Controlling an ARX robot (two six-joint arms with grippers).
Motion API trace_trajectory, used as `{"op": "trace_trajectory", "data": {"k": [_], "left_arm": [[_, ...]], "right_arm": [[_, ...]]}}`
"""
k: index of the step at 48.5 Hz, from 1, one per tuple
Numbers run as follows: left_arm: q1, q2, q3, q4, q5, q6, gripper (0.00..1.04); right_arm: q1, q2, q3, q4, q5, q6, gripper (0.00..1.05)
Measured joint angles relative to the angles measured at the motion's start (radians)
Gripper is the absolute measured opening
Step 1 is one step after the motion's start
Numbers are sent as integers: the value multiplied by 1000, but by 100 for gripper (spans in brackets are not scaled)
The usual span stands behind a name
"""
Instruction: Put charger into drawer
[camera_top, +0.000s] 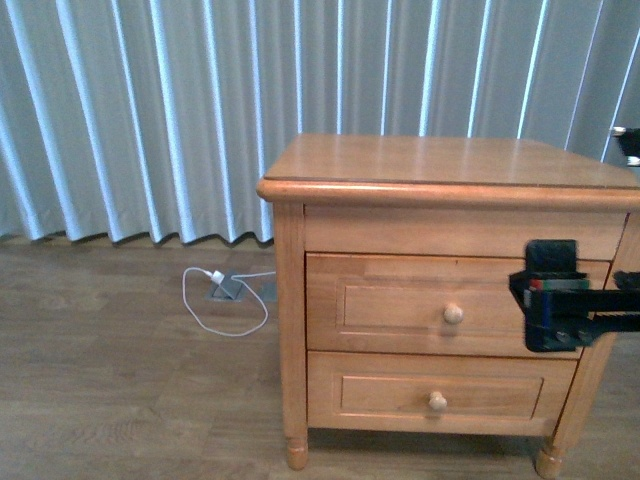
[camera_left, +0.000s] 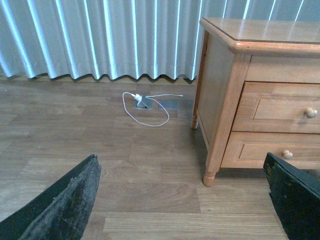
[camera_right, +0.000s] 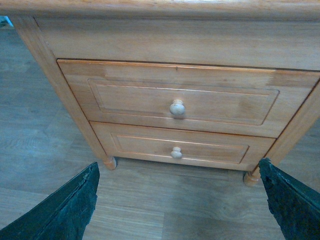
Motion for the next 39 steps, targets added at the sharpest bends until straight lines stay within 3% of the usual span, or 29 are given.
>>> {"op": "trace_trajectory", "data": {"k": [12,25,39], "left_arm": [[0,0,0,0,0,0,99],[0,0,0,0,0,0,99],[0,0,0,0,0,0,99]], "right_arm": [[-102,-367,-159,-203,-152,0,96],[-323,-853,-304,-550,-383,-2,96],[-372,-939,-319,-595,-403,-9,96]]}}
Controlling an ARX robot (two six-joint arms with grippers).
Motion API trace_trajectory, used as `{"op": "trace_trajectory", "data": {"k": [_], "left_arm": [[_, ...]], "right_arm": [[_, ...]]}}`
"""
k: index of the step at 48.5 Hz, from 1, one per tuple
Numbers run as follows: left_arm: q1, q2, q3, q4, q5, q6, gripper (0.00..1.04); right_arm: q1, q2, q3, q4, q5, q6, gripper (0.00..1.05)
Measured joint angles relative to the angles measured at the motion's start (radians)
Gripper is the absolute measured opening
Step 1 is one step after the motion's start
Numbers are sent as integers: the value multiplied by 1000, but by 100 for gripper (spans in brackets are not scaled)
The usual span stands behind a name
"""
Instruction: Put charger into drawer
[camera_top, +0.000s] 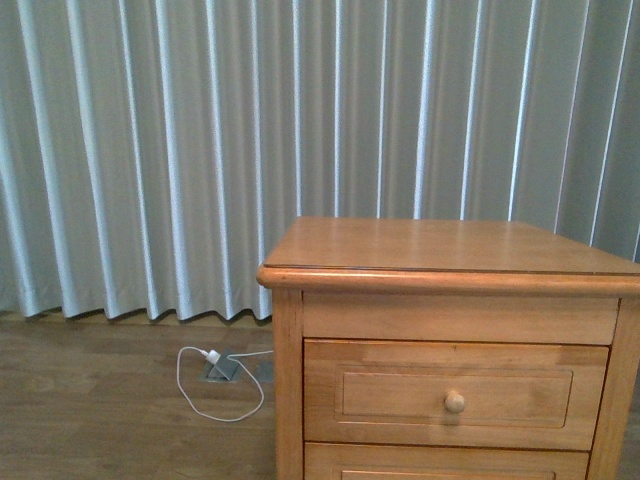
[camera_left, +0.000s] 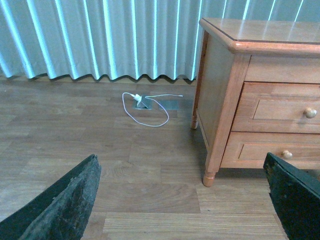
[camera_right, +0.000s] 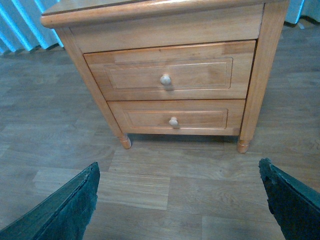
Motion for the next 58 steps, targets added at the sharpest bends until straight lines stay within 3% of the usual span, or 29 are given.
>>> {"op": "trace_trajectory", "data": {"k": [2,5,9,19,27,44,48,58], "left_arm": [[0,0,0,0,0,0,99],[0,0,0,0,0,0,99],[0,0,0,0,-1,0,99],[0,0,0,0,0,0,99],[0,0,0,0,0,0,99],[0,0,0,0,-1,0,99],[0,0,0,0,-1,0,99],[0,0,0,0,-1,0,99]], "right_arm": [[2,-2,-3,6,13,-3,96],[65,-35,-71,172,183,-25,86],[117,-75,-135,317,303,-43,74],[130,-143,-190,340,334,-59,39],[130,-211,-221,307,335,-62,1],[131,-332,-279,249,335,-63,1],[131,-455,-278,93,334,-64,1],[131,-502,-278,74,334,-64,1]]}}
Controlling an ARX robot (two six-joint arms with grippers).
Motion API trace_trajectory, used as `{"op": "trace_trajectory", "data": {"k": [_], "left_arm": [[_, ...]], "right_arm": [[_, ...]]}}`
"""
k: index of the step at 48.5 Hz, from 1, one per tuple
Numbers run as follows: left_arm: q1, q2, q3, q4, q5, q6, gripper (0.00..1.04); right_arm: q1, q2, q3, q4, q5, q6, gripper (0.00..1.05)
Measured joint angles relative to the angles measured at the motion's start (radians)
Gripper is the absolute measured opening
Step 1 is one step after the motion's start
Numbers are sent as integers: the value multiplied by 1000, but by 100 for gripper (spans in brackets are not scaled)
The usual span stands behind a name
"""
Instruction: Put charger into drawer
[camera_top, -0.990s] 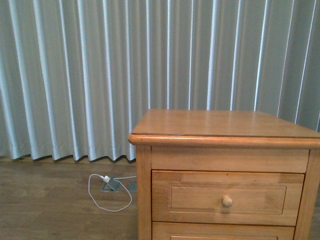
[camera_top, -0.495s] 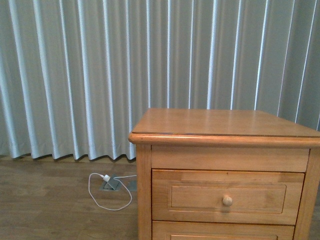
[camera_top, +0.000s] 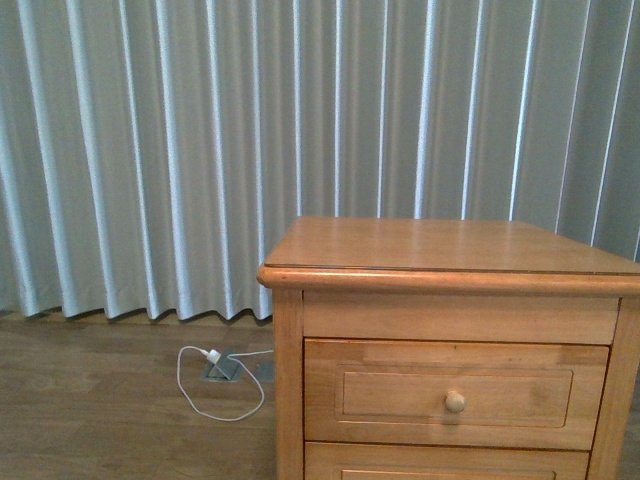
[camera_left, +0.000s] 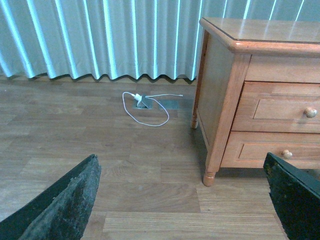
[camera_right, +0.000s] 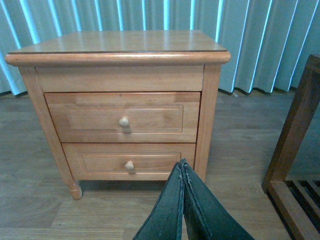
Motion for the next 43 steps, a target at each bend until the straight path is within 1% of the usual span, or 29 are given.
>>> {"op": "trace_trajectory", "data": {"k": [12,13,19,23,26,34,35,39,43], "left_arm": [[0,0,0,0,0,0,99],[0,0,0,0,0,0,99],[0,0,0,0,0,0,99],[0,0,0,0,0,0,99],[0,0,0,0,0,0,99],[0,0,0,0,0,0,99],[0,0,0,0,0,0,99],[0,0,0,0,0,0,99],[0,0,0,0,0,0,99]], "right_arm": [[0,-1,0,0,0,0,1],[0,-1,0,0,0,-2,3],[0,-1,0,0,0,-2,34],[0,-1,0,0,0,-2,52],[0,-1,0,0,0,-2,68],[0,-1,0,0,0,-1,96],[0,-1,0,0,0,0,98],[0,-1,0,0,0,-1,95],[0,-1,0,0,0,-1,96]]}}
